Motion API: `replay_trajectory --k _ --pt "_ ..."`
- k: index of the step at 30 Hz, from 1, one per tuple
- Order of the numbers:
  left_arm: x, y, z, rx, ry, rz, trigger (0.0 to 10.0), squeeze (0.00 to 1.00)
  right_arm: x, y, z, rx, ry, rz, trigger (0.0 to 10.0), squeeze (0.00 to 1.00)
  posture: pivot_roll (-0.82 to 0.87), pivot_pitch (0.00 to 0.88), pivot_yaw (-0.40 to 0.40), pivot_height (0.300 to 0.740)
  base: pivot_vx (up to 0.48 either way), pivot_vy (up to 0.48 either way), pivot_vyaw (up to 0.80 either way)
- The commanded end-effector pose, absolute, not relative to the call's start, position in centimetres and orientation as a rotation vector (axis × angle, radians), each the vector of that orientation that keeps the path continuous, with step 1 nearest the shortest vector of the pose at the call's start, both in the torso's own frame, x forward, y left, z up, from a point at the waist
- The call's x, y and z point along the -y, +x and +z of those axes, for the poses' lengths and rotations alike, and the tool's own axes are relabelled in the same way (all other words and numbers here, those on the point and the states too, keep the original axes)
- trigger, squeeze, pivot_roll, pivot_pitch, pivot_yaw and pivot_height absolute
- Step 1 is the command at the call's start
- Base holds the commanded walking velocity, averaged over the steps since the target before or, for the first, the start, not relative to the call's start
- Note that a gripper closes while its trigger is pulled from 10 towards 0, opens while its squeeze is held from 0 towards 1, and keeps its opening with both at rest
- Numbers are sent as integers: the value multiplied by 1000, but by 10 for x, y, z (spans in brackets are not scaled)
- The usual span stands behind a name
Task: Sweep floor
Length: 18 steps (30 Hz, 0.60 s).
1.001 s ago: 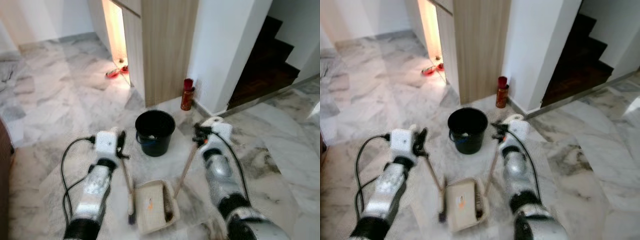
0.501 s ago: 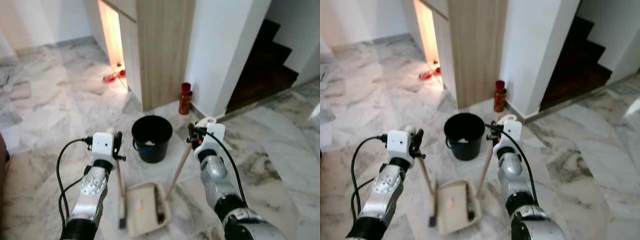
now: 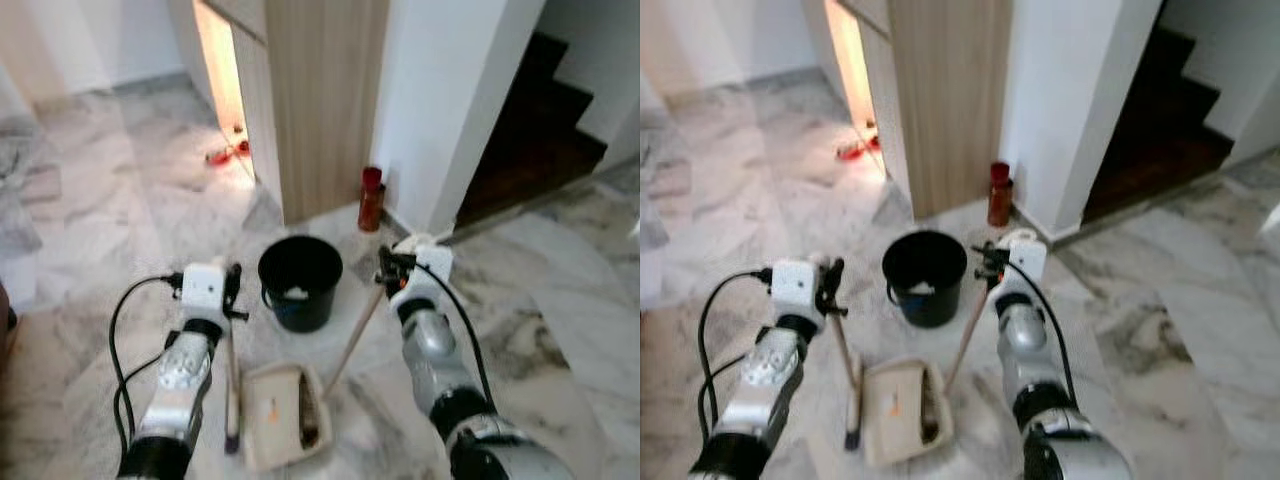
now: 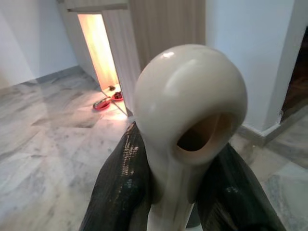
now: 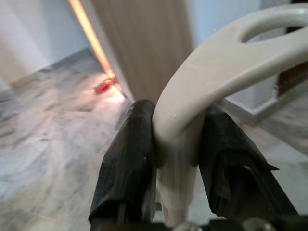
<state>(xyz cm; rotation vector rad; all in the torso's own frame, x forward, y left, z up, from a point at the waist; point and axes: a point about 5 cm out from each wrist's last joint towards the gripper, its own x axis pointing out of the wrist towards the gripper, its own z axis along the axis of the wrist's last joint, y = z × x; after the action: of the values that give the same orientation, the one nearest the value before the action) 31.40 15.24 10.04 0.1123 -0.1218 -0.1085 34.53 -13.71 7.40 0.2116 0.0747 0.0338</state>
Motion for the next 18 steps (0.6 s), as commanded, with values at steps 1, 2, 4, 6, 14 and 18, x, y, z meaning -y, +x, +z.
replay_trajectory --k 1,2,4,6,14,18 --pt "-153 316 110 164 105 -109 10000 0 122 354 92 -9 223 81 10000 0 -9 0 13 740 281 240 0" --pt "-153 316 110 163 106 -109 10000 0 122 354 92 -10 226 82 10000 0 -8 0 12 740 277 244 0" --pt "-153 316 110 163 107 -109 10000 0 122 355 92 -11 230 83 10000 0 -8 0 12 740 279 242 0" --pt "-153 316 110 163 107 -107 10000 0 122 355 93 -11 231 85 10000 0 -7 0 11 740 277 242 0" --pt "-154 316 111 178 101 -106 10000 0 121 355 94 -9 229 90 10000 0 -7 0 9 740 173 152 0" --pt "-154 314 112 190 98 -109 10000 0 120 356 94 -7 228 90 10000 0 -7 0 10 740 0 0 0"
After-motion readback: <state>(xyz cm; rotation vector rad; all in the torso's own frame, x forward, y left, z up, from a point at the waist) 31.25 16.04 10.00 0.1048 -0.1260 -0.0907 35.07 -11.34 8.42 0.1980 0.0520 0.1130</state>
